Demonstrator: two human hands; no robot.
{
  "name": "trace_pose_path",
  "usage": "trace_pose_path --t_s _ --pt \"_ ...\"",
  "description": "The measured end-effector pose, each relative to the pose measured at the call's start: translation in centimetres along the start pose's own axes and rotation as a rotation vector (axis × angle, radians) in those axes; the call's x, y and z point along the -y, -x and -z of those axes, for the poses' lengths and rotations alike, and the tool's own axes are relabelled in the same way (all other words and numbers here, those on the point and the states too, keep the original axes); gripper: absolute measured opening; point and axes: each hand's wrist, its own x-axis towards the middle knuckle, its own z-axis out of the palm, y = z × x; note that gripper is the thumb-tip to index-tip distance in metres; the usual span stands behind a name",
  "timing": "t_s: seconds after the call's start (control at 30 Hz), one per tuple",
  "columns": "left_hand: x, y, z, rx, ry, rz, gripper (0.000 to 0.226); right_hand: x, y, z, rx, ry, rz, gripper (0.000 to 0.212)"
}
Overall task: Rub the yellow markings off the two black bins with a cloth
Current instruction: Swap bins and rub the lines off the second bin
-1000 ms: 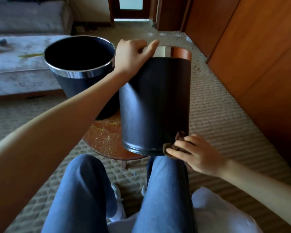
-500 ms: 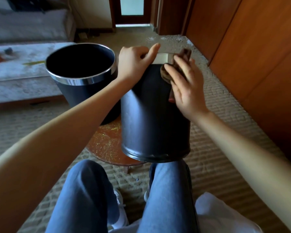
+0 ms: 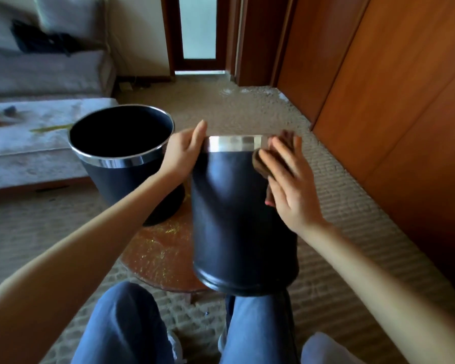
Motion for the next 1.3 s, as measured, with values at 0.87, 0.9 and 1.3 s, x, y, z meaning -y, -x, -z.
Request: trace_pose_path --t_s 0.87,0.9,1.3 --pt "-7.4 -3.7 -4.0 0.139 -0.432 -0.064 0.062 5.3 7.8 -1.8 0.438 0.105 0.370 0.041" --pt "-7.4 -3.6 -4.0 0.141 -0.442 -0.067 0.062 5.6 9.0 -1.5 0.498 0.101 0.442 0.042" --pt "-6.7 0.6 -2.2 0.181 -0.169 -0.321 0.046 -2.3 -0.4 0.1 -0.108 -0.196 -0.445 0.044"
